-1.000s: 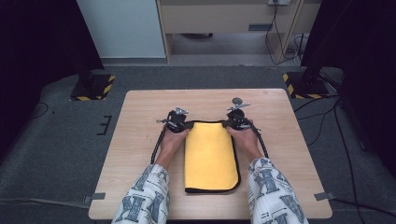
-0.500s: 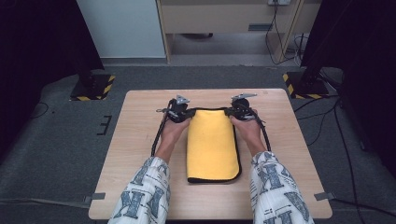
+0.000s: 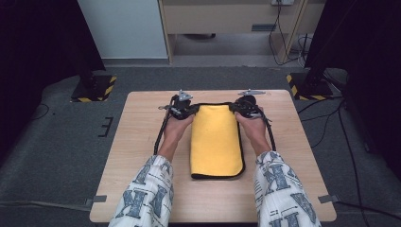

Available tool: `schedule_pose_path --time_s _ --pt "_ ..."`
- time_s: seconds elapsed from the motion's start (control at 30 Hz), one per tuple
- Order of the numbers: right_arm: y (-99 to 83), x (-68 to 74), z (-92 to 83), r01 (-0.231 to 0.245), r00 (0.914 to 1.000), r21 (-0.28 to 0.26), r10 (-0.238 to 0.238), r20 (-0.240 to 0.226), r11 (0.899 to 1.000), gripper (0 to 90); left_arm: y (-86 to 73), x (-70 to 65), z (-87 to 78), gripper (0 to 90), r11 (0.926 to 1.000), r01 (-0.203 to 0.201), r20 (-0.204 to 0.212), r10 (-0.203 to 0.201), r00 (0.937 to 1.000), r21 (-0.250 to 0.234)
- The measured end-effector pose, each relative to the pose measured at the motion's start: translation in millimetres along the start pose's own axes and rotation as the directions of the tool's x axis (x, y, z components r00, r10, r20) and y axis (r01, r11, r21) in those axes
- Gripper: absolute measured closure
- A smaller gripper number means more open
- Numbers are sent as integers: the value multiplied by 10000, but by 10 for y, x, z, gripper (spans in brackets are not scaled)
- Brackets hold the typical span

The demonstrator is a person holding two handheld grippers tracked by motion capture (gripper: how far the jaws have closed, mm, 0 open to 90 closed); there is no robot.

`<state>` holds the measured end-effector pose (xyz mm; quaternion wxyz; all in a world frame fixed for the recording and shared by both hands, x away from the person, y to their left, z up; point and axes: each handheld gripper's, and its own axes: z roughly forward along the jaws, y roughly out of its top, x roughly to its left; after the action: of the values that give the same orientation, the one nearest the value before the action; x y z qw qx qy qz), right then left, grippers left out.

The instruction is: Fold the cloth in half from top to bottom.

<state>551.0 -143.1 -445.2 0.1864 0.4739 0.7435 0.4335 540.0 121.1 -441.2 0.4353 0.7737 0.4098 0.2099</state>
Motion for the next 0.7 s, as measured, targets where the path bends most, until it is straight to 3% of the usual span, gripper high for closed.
schedule_pose_path --time_s 0.4,0.7 --pt "165 -23 -72 173 9998 -309 -175 -61 9994 840 171 -4 -33 826 9991 -104 -64 102 9999 -421" --pt "199 -55 -110 259 9995 -469 -268 -180 9986 839 255 -25 -36 826 9990 -228 -24 227 9997 -392"
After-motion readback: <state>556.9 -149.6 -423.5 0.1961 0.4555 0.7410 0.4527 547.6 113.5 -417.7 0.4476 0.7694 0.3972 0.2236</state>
